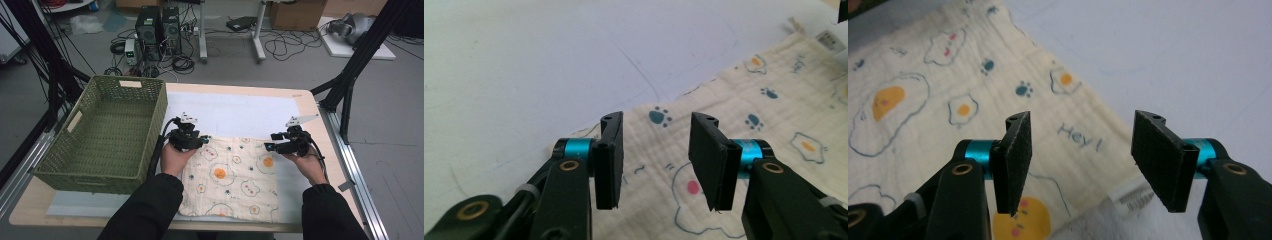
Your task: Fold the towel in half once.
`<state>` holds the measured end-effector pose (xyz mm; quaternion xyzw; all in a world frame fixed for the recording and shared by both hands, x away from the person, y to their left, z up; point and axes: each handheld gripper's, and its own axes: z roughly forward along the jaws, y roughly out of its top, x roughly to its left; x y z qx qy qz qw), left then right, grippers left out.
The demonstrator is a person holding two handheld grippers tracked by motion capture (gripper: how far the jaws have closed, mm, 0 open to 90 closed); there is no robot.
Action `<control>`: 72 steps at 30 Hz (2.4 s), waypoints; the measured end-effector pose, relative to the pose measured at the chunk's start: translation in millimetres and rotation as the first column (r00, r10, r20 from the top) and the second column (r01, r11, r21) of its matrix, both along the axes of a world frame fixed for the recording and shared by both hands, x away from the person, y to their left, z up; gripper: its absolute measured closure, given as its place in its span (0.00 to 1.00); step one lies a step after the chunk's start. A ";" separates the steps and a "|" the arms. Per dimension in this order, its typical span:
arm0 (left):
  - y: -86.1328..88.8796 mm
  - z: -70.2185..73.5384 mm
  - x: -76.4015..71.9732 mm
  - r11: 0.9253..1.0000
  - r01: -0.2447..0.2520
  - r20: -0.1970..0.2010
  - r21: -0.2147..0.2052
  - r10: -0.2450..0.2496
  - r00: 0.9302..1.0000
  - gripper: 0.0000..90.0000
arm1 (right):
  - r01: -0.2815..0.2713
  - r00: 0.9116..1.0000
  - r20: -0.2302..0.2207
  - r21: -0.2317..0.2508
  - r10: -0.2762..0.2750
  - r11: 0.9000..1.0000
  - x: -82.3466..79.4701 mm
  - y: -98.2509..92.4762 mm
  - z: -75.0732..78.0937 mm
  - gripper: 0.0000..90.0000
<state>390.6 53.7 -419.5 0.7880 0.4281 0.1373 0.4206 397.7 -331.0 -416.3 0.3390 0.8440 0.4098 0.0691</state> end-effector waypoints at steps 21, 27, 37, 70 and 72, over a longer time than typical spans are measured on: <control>2.0 -18.1 2.9 0.977 -0.112 -0.032 0.179 0.119 0.992 0.81 | 0.046 0.999 -0.010 -0.172 -0.049 0.984 5.0 13.8 -18.0 0.73; -1.0 -17.0 1.7 0.978 -0.102 -0.027 0.183 0.108 0.994 0.97 | -0.042 0.995 -0.090 -0.121 0.031 0.992 5.8 14.7 -16.6 0.96; 2.4 13.2 10.6 0.982 -0.181 0.061 -0.048 0.184 0.981 0.97 | 0.074 0.997 0.007 -0.117 -0.074 0.990 16.1 -14.9 23.8 0.97; 24.1 -13.6 -85.8 0.997 -0.023 0.052 -0.072 0.027 0.998 0.91 | -0.080 0.996 -0.038 0.077 0.083 0.994 -83.3 -24.0 -12.3 0.91; 25.2 -10.4 -87.8 0.996 -0.010 0.047 -0.085 0.014 0.999 0.82 | -0.090 0.995 -0.024 0.088 0.093 0.992 -87.1 -24.1 -13.2 0.83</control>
